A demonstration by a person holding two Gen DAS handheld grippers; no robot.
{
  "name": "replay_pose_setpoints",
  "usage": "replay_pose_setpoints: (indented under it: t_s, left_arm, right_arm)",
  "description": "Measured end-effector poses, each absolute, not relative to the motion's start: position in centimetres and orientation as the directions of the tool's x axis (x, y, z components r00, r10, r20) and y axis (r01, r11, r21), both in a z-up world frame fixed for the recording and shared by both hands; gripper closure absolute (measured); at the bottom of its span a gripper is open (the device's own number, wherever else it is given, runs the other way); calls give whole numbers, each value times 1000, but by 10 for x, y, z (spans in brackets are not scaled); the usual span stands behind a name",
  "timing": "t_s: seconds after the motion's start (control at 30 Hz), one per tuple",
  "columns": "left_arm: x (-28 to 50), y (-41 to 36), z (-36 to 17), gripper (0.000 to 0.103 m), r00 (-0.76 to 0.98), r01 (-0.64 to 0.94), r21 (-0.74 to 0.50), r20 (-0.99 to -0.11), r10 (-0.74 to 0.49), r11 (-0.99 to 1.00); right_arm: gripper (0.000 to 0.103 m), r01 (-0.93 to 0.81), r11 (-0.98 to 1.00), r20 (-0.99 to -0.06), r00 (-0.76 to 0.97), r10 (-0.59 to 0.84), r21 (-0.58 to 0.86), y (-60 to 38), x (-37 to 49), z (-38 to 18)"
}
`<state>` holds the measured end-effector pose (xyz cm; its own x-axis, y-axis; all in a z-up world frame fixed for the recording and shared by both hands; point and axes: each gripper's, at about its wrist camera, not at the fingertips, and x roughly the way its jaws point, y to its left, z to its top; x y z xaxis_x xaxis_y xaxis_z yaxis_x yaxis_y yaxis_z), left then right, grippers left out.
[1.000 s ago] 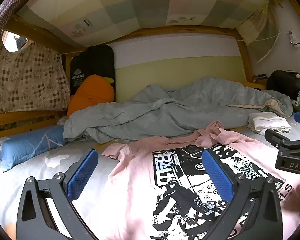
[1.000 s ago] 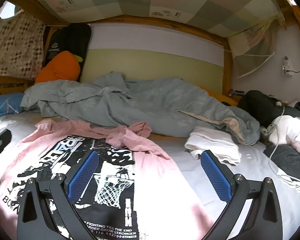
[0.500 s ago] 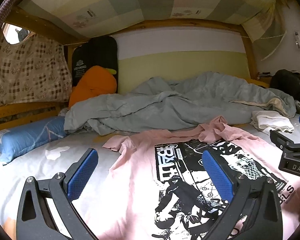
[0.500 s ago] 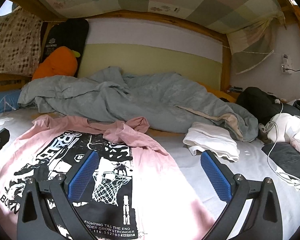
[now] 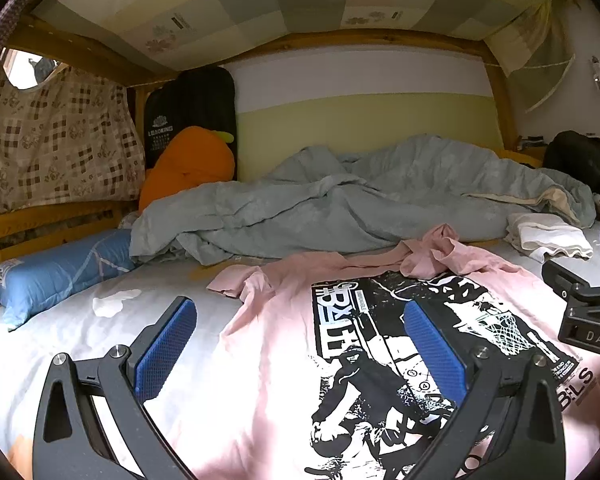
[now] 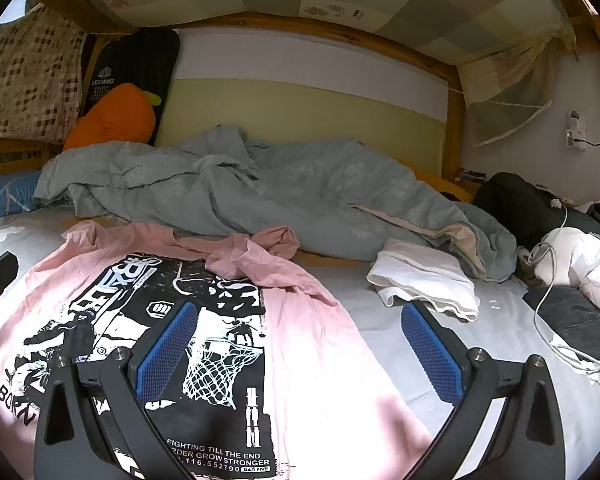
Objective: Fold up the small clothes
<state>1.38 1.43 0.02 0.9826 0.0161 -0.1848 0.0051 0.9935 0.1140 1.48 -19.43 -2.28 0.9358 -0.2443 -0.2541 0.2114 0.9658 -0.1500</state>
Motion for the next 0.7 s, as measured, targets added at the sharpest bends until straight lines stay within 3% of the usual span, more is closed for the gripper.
replay_pose_setpoints:
  t_s: [0.7]
  left_arm:
    - [14,16,0,0,982,5,113,-187,17,994]
  right_arm:
    - [0,227,959,-260,928,-266,-169,-192,17,-24]
